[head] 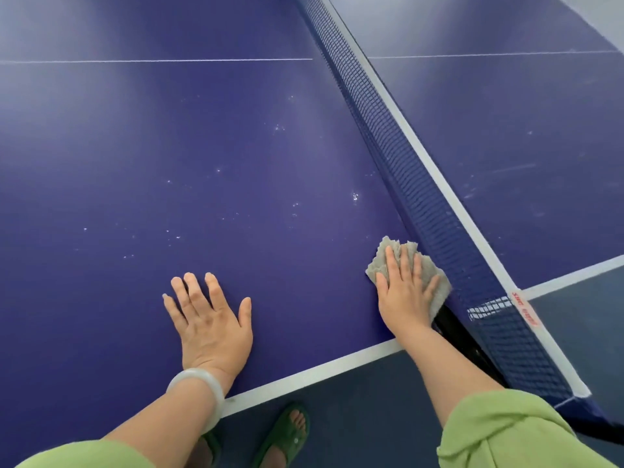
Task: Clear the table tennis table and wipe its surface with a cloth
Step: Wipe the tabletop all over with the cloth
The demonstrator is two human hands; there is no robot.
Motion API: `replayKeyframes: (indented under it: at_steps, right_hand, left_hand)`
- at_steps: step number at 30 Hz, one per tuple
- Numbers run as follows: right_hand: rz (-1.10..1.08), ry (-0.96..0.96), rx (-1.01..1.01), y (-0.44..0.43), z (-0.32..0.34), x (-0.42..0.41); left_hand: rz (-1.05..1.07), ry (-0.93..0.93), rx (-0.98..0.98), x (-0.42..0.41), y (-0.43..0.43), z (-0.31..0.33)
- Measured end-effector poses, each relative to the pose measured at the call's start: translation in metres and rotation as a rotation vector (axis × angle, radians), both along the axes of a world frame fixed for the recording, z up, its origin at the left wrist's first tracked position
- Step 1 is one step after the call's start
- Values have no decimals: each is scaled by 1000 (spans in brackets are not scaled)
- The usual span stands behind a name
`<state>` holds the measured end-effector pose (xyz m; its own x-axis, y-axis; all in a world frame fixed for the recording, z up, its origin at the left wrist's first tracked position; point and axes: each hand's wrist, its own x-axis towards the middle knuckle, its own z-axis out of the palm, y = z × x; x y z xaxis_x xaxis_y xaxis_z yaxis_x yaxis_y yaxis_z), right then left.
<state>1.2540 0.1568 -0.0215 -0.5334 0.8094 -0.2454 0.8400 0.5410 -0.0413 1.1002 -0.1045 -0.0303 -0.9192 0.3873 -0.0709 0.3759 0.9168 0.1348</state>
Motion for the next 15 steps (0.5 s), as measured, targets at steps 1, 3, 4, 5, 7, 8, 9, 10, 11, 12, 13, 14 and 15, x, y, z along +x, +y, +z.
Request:
replayKeyframes:
  at_steps: [1, 3, 4, 5, 7, 8, 9, 10, 11, 12, 13, 14, 15]
  right_hand:
    - [-44, 3, -10, 2, 1, -5]
    - [-113, 20, -21, -11, 4, -10]
    - [-124, 29, -11, -26, 3, -8]
    - [-112, 28, 6, -43, 2, -5]
    - [-61, 7, 18, -72, 0, 5]
    - [-37, -2, 10, -77, -1, 9]
    - [-17, -5, 0, -75, -2, 12]
    - [-3, -6, -3, -68, -2, 11]
    - [1, -5, -2, -56, -2, 10]
    - [-5, -3, -1, -41, -2, 7]
    - [-28, -3, -6, -25, -1, 4]
    - [-64, -6, -21, -9, 0, 1]
    - [-103, -10, -39, 3, 2, -1]
  left_hand:
    - [0, 8, 5, 0, 0, 0]
    - [5, 17, 6, 1, 0, 0]
    - [9, 22, 6, 1, 0, 0]
    - [13, 26, 3, 0, 1, 1]
    - [19, 20, -9, 0, 1, 2]
    - [19, 16, -12, 1, 1, 2]
    - [18, 15, -11, 1, 2, 3]
    - [17, 16, -11, 1, 2, 3]
    - [17, 16, -12, 1, 2, 4]
    - [17, 16, -12, 2, 2, 4]
    - [18, 16, -8, 2, 2, 5]
    - [19, 17, -7, 2, 2, 5]
    - [20, 15, -12, 2, 3, 6]
